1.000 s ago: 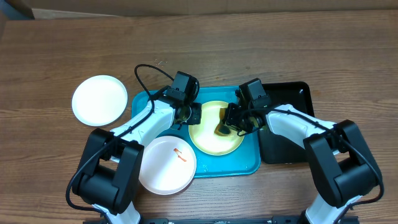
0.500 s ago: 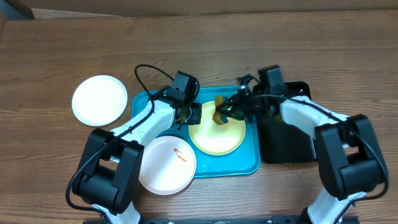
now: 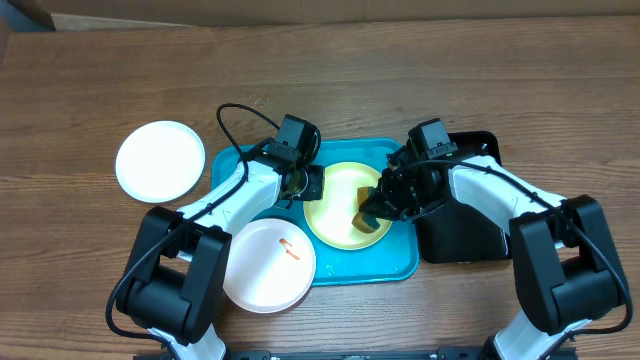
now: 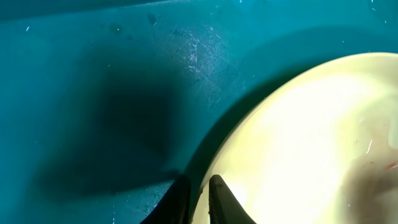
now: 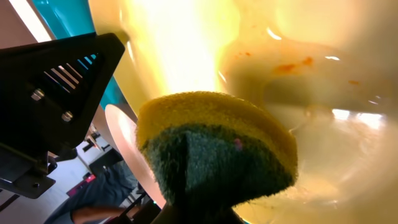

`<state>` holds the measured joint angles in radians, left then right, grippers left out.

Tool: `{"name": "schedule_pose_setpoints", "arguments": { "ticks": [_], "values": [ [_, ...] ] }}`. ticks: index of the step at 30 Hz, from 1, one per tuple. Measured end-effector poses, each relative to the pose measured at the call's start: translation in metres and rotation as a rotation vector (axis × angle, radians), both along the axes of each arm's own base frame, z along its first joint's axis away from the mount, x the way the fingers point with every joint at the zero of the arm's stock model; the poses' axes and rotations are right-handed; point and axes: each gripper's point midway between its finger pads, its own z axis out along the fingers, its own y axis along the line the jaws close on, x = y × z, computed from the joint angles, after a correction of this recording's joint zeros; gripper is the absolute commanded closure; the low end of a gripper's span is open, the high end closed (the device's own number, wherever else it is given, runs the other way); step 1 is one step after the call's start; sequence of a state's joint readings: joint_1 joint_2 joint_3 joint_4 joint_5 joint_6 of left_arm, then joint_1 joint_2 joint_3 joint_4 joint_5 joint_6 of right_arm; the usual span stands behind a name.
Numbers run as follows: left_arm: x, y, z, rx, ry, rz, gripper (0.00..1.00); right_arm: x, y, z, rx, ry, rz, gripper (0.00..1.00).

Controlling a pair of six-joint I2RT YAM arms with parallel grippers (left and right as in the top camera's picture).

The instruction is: Clean dirty plates on tray and stack at the side

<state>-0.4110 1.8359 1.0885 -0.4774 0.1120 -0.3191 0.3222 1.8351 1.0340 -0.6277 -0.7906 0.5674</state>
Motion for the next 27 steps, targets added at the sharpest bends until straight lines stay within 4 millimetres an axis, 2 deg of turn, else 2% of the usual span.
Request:
{"name": "schedule_pose_setpoints", "arguments": {
  "ticks": [5,10,20,27],
  "values": [
    [0.0,0.0,0.0,0.0,0.0,0.0,0.86,-0.001,0.0,0.0,-0.004,0.017,-0.009,0.96],
    [0.0,0.0,0.0,0.0,0.0,0.0,0.86,-0.006,-0.012,-0.011,-0.097,0.076,-0.061,0.96],
    [0.0,0.0,0.0,-0.001,0.001,-0.001,0.86,0.007,-0.027,-0.024,-0.223,0.056,-0.142,0.96],
    [0.0,-0.001,0.0,-0.003,0.002,-0.001,0.86,0.012,-0.025,-0.023,-0.217,0.056,-0.172,0.96]
  ]
}}
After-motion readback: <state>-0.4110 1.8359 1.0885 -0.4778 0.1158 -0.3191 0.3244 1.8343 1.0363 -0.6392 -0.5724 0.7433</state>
